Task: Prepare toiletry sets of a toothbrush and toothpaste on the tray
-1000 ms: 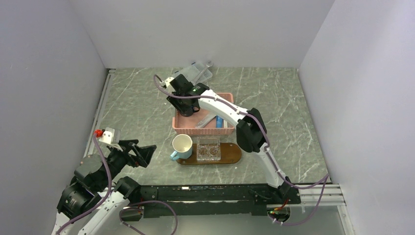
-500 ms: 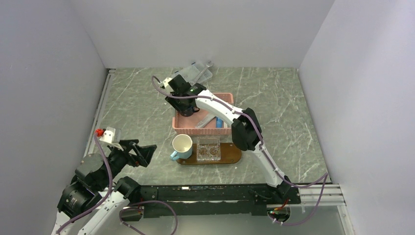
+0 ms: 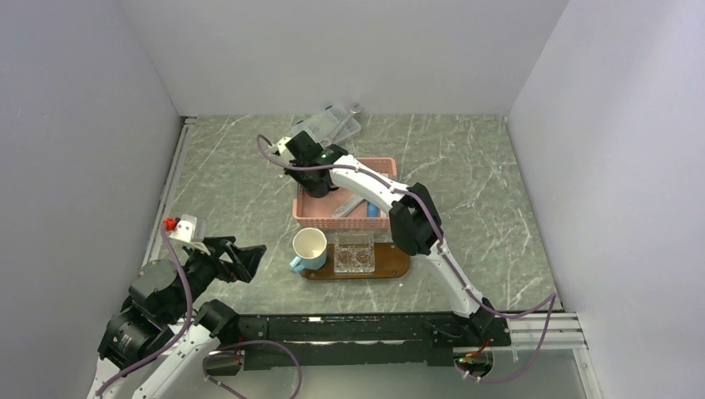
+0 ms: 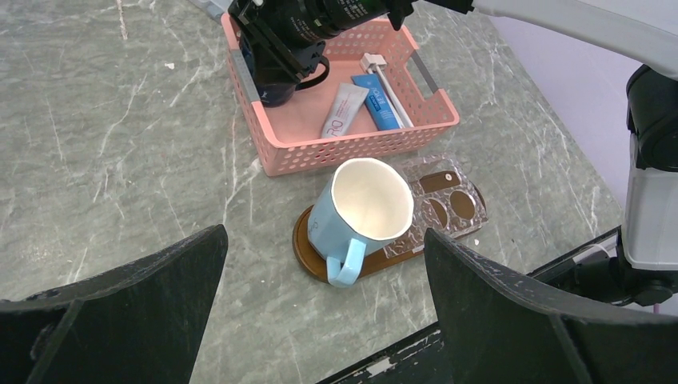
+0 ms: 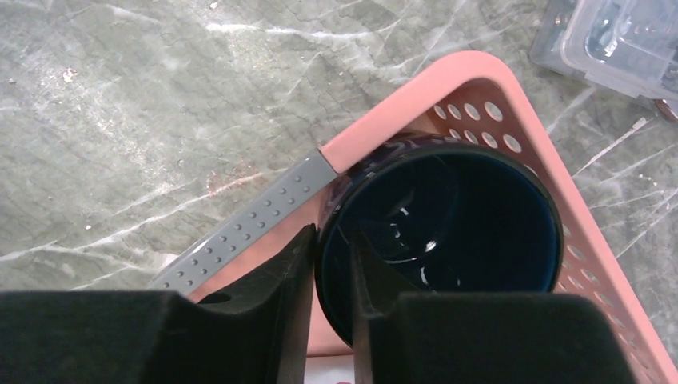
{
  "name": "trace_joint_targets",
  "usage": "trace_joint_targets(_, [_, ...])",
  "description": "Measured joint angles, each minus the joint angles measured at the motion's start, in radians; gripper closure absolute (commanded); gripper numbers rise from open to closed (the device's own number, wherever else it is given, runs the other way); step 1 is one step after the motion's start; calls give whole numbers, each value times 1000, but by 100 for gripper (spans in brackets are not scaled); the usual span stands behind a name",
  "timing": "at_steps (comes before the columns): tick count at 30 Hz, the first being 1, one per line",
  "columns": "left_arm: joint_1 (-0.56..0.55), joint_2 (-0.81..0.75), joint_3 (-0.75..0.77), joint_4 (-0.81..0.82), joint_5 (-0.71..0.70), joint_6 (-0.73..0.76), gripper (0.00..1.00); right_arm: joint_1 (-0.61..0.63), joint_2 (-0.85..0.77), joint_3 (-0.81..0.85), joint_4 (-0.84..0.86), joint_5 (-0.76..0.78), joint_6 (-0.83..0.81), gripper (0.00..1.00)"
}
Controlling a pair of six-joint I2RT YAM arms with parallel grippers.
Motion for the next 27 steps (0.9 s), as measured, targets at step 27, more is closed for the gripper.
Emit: trace_joint_targets(27, [0,0,0,0,-3,0,1,2,-182,-225,74,102,14,100])
